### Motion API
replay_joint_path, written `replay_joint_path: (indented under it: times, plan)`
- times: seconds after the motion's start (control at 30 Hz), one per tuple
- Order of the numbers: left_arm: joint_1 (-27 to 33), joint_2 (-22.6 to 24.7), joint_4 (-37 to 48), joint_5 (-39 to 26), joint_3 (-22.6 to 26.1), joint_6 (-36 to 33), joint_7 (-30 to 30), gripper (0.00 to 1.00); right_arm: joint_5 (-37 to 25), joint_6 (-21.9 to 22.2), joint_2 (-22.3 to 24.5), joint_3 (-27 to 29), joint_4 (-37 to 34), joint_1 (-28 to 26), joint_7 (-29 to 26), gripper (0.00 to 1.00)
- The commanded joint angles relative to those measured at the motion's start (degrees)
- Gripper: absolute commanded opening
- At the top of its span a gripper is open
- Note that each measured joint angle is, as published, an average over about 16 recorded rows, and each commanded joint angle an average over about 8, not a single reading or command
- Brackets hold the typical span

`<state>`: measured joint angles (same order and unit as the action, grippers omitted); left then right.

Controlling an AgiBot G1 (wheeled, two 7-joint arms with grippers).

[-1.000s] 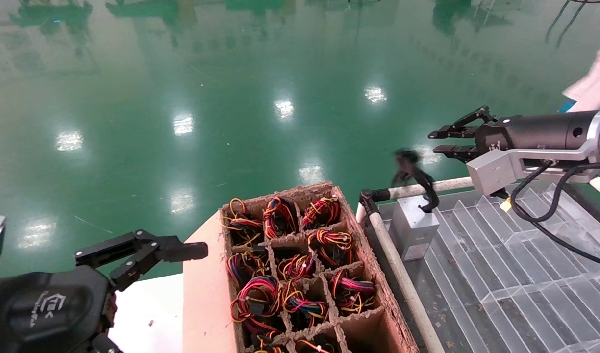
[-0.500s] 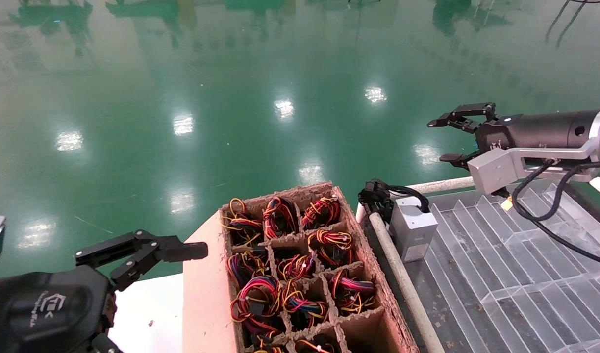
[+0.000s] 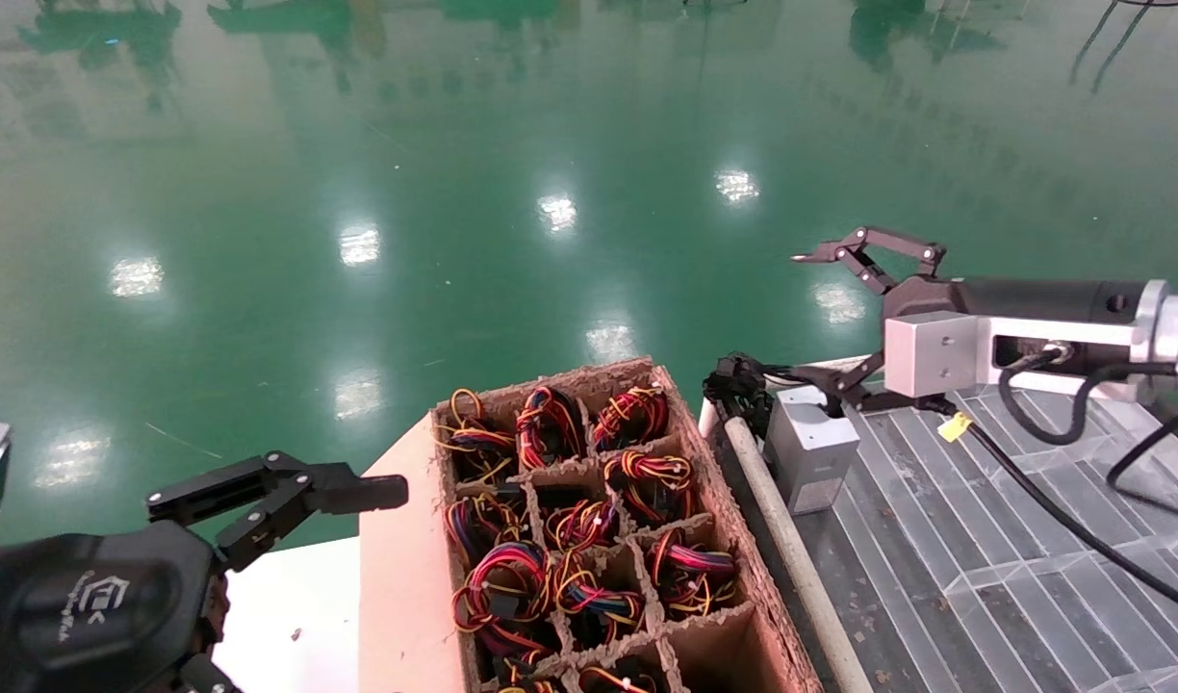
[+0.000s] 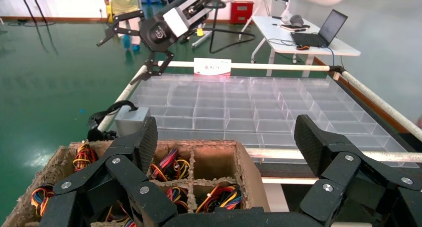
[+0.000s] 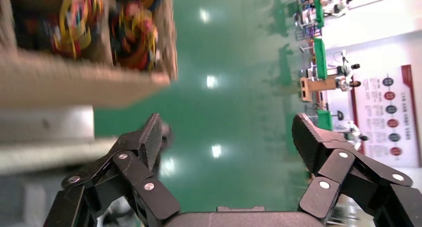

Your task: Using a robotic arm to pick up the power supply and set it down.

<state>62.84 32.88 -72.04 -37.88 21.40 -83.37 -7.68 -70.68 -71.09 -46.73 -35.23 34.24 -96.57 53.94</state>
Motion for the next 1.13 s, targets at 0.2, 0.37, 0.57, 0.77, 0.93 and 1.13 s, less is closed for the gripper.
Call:
replay_joint_path:
  times: [0.2,0.37,0.57,0.77,0.93,1.13]
  plan:
    - [0.0,0.0,0.0,0.0,0.0,0.0,0.0,1.0,4.6,-2.3,1.9,3.0,6.2,5.6,-10.3,1.0]
    - [0.0,0.0,0.0,0.0,0.0,0.0,0.0,1.0,7.8,-4.0,3.2,5.2,10.7,9.5,-17.6,1.0]
    - [0.0,0.0,0.0,0.0,0.0,0.0,0.0,1.0,11.7,-6.0,4.8,7.8,16.0,14.3,-26.4,1.0]
    - [0.0,0.0,0.0,0.0,0.0,0.0,0.0,1.0,15.7,-8.0,6.4,10.5,21.5,19.1,-35.3,1.0]
    - [0.0,0.0,0.0,0.0,0.0,0.0,0.0,1.0,19.0,-9.6,7.7,12.7,25.9,23.1,-42.6,1.0]
    - [0.0,0.0,0.0,0.0,0.0,0.0,0.0,1.0,21.9,-11.1,8.9,14.6,29.9,26.6,-49.2,1.0]
